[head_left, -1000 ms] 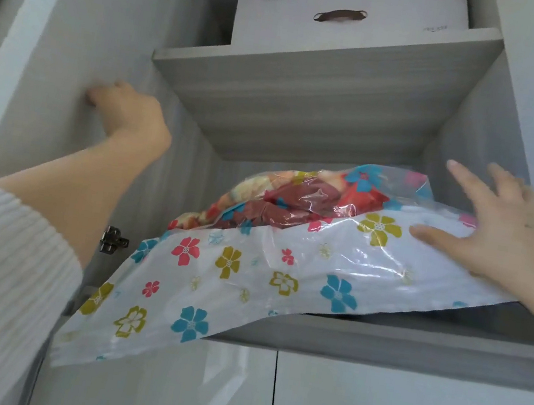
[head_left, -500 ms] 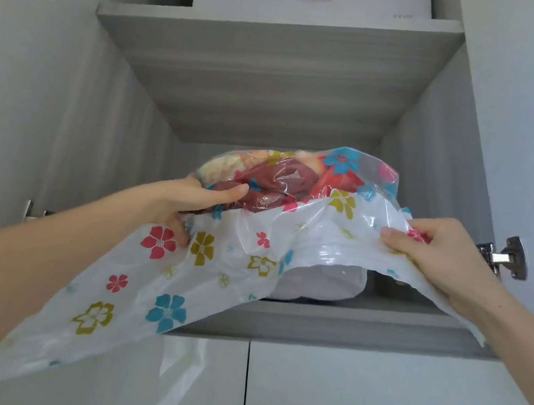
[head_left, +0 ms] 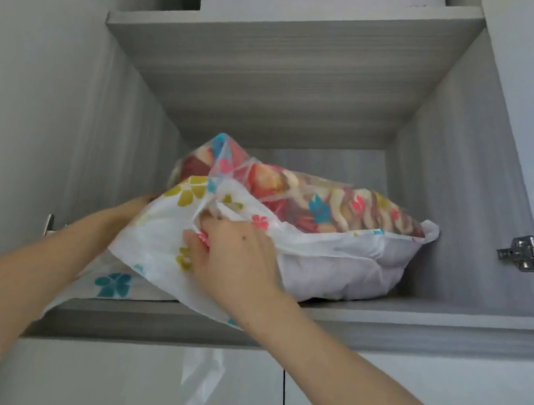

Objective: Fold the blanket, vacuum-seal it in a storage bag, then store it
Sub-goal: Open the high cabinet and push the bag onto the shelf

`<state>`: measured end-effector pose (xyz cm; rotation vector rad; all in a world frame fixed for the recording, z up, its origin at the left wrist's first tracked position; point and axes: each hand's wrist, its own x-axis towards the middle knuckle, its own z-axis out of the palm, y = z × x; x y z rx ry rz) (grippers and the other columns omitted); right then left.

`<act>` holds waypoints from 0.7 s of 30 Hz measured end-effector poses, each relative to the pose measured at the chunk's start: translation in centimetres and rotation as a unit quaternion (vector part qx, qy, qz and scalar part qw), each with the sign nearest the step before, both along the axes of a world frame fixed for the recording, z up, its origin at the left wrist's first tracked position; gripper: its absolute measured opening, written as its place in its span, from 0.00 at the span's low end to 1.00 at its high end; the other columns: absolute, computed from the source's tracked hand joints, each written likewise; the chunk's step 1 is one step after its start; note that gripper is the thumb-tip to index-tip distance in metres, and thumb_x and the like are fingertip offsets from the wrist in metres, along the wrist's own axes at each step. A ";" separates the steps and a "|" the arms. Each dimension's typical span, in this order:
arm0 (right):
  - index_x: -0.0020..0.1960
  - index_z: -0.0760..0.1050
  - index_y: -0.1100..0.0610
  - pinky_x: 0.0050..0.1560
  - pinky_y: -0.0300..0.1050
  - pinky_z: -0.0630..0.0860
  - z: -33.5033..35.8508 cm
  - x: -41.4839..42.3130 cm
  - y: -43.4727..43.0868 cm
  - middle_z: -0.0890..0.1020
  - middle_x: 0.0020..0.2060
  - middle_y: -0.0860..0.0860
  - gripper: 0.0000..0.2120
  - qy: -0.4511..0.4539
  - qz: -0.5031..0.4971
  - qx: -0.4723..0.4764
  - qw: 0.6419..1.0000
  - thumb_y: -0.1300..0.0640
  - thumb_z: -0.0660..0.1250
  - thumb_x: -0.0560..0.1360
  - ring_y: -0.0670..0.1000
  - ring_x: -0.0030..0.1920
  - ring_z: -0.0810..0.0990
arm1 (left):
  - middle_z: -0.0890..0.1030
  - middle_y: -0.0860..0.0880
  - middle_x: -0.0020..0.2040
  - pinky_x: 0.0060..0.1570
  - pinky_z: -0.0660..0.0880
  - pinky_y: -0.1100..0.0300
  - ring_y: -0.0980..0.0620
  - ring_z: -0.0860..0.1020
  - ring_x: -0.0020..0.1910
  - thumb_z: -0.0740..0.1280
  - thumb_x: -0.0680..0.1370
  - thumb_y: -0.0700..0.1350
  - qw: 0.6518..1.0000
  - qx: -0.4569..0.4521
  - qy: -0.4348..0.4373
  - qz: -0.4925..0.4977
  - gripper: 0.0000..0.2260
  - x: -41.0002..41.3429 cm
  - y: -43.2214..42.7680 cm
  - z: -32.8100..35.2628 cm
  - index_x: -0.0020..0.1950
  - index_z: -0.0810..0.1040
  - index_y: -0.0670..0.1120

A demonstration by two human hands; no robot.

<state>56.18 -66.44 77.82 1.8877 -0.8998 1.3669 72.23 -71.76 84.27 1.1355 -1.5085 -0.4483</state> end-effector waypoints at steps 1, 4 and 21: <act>0.52 0.75 0.54 0.39 0.45 0.62 0.2 1.1 -0.7 0.81 0.48 0.53 0.11 0.025 -0.008 0.050 0.998 0.49 0.58 0.80 0.58 0.50 0.78 | 0.80 0.41 0.43 0.46 0.73 0.63 0.51 0.76 0.41 0.57 0.82 0.45 1.000 0.017 -0.011 -0.003 0.16 0.8 1.0 0.4 0.62 0.73 0.35; 0.60 0.74 0.49 0.45 0.43 0.65 0.6 0.7 -0.3 0.81 0.51 0.48 0.14 0.057 0.075 0.185 0.978 0.44 0.58 0.79 0.53 0.53 0.76 | 0.73 0.34 0.64 0.58 0.73 0.49 0.40 0.76 0.59 0.61 0.65 0.72 0.994 0.104 0.018 0.005 0.44 1.8 4.1 3.5 0.71 0.66 0.44; 0.76 0.46 0.38 0.74 0.59 0.45 7.5 -13.9 -4.6 0.51 0.77 0.50 0.56 0.064 -0.104 0.153 0.981 0.35 0.75 0.57 0.51 0.77 0.46 | 0.51 0.39 0.76 0.71 0.46 0.36 0.34 0.48 0.74 0.58 0.65 0.76 0.662 -0.056 -0.673 0.325 0.52 -9.8 8.8 3.8 0.77 0.39 0.50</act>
